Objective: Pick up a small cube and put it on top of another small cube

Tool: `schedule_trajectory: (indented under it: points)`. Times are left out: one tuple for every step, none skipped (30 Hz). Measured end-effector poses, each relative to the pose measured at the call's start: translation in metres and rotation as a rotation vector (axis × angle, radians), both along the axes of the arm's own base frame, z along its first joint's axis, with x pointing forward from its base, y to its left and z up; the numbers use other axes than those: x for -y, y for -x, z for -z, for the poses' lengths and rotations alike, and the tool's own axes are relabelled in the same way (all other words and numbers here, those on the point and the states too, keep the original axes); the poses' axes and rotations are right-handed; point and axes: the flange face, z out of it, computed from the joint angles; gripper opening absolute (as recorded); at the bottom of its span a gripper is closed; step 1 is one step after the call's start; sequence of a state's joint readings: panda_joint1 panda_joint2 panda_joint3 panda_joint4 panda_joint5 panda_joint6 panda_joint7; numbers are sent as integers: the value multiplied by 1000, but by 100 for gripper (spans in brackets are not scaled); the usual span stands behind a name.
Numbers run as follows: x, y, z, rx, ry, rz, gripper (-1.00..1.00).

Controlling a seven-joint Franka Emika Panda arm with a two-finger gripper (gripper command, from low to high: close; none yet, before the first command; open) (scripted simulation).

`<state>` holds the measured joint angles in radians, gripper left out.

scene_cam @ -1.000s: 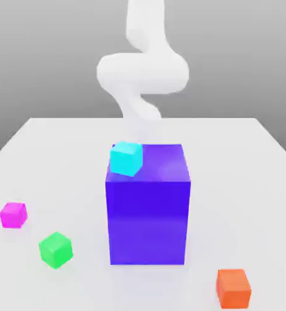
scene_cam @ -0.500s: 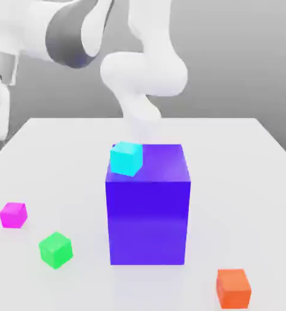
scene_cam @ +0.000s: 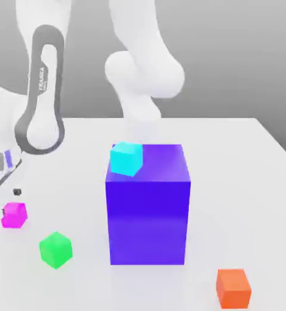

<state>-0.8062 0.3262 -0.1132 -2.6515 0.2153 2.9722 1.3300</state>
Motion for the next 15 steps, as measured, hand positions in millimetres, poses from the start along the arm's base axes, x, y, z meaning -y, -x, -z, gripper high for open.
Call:
schedule_trajectory:
  points:
    - [0, 0, 6, 0, 0, 0, -100]
    - [0, 0, 6, 0, 0, 0, -100]
    - [0, 0, 6, 0, 0, 0, -100]
    - [0, 0, 6, 0, 0, 0, -100]
    - [0, 0, 6, 0, 1, 0, -100]
    - [0, 0, 6, 0, 1, 0, -100]
    - [-1, 0, 9, 0, 1, 1, -100]
    - [0, 0, 5, 1, 1, 1, -100]
    - [0, 0, -2, 1, 1, 1, -100]
    - [0, 0, -11, 1, 0, 1, -100]
    - [1, -1, -21, 2, 0, 1, -100]
    - [1, -1, -31, 2, 0, 1, -100]
    - [0, 0, -41, 2, 0, 1, -100]
    - [-1, -1, -51, 2, 0, 1, -100]
    - [-4, -5, -56, 5, -1, 4, -100]
